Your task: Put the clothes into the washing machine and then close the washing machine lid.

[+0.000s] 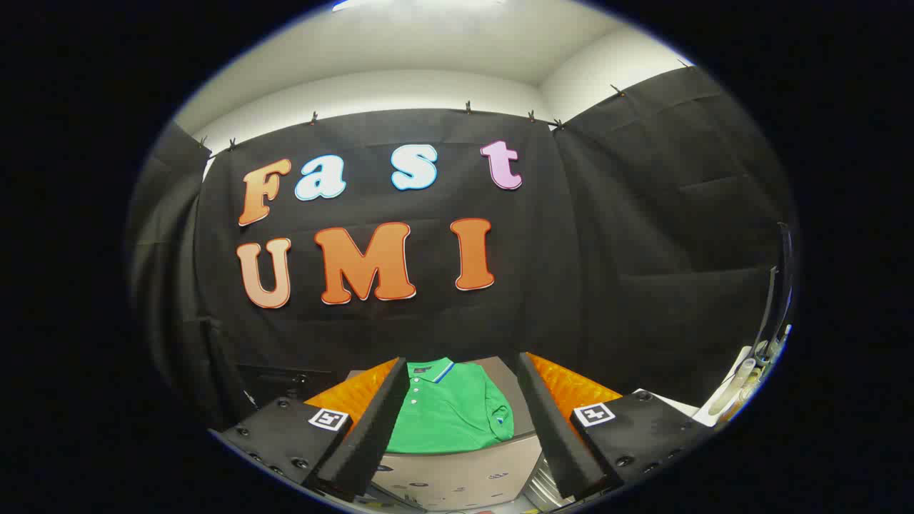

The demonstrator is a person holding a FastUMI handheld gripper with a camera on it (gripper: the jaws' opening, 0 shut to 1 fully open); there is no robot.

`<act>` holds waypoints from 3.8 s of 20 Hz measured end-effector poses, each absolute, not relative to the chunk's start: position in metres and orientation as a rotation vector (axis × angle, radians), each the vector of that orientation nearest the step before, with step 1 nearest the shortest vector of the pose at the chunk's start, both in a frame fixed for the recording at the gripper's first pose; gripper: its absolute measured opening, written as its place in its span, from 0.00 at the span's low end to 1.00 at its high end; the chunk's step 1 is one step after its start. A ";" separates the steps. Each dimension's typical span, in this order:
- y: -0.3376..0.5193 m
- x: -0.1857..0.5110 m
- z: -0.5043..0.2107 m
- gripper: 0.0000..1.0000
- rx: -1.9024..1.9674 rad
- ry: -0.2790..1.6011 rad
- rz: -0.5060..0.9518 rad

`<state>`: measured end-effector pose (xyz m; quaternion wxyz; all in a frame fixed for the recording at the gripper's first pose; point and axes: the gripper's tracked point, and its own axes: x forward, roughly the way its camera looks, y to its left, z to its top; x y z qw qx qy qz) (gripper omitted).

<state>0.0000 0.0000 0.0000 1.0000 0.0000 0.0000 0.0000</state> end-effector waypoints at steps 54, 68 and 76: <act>0.116 0.193 -0.106 0.98 -0.116 0.755 0.147; 0.097 0.209 -0.213 0.99 -0.207 1.235 0.108; 0.099 0.212 -0.216 1.00 -0.200 1.372 0.142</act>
